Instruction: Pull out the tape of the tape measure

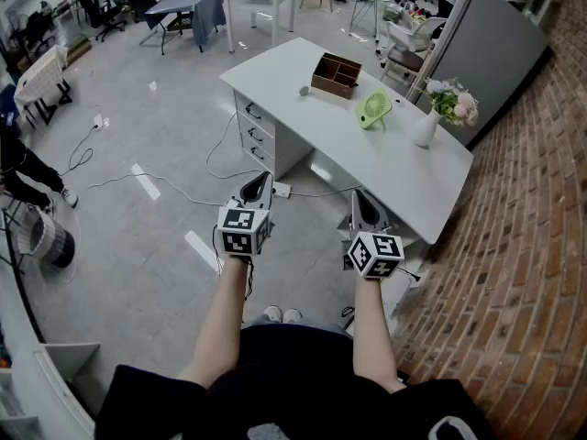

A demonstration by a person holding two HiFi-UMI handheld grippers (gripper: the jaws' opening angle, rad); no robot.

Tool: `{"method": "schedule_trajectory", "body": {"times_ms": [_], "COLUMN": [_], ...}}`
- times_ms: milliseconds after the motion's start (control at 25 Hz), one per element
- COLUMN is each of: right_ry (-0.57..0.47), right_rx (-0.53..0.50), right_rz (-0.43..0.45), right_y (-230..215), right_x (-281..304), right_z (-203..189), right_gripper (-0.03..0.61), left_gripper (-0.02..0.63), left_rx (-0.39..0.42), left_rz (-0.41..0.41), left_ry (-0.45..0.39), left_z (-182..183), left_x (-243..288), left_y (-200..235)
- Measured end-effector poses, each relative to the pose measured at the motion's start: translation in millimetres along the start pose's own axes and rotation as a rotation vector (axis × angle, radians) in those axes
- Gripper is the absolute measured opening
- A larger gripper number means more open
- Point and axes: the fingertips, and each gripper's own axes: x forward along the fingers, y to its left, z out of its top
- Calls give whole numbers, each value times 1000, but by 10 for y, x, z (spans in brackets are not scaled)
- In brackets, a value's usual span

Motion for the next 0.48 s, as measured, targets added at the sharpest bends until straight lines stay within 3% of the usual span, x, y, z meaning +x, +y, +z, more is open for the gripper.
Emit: {"method": "schedule_trajectory", "body": {"times_ms": [480], "right_ry": [3], "right_rx": [20], "right_rz": [4], "right_y": [47], "right_x": [20], "right_z": [-34], "right_gripper": [0], "left_gripper": [23], "left_rx": [-12], "left_rz": [-1], "left_ry": [21], "left_z": [-73], "left_x": [-10], "left_y": [23]}}
